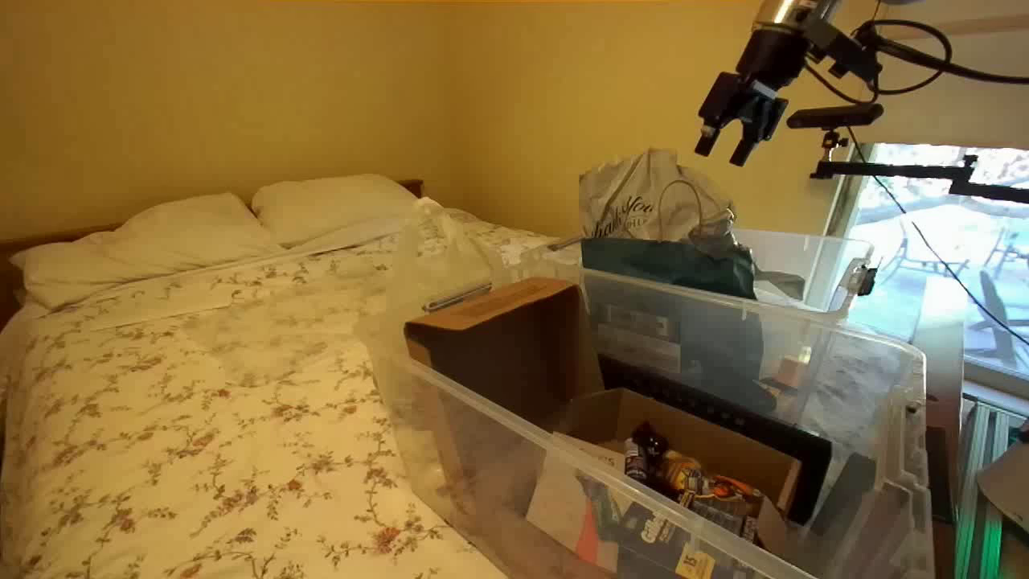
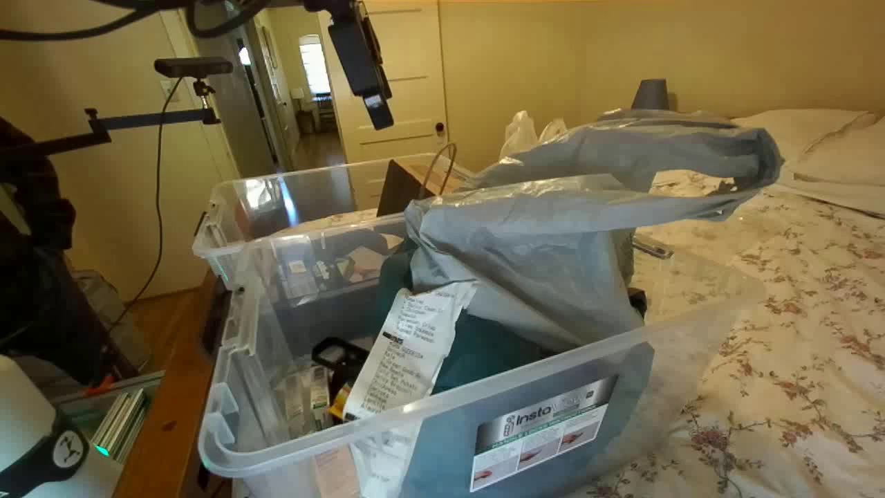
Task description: Move the black object from the basket on the left to the basket on the right
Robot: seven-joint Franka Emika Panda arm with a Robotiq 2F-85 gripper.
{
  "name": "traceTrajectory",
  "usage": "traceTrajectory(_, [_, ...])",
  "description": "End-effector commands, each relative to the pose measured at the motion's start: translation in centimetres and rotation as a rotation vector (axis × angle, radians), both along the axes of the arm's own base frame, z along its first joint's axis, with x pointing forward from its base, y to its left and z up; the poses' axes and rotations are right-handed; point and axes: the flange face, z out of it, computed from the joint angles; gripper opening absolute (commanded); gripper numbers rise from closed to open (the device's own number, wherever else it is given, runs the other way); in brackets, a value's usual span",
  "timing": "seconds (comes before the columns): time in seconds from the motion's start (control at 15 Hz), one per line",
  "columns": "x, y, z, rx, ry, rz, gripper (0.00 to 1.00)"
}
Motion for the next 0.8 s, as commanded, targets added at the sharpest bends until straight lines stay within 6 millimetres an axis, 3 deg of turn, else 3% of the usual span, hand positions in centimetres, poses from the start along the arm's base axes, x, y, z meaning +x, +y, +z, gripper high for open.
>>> traceTrajectory(0.0, [0.0,0.0,0.0,0.0,0.001,0.0,1.0])
traceTrajectory(0.47, [0.0,0.0,0.0,0.0,0.001,0.0,1.0])
traceTrajectory(0.67, [-2.2,5.3,-0.4,-0.01,0.022,0.054,1.0])
traceTrajectory(0.73, [-3.4,8.1,-1.1,-0.007,0.052,0.103,1.0])
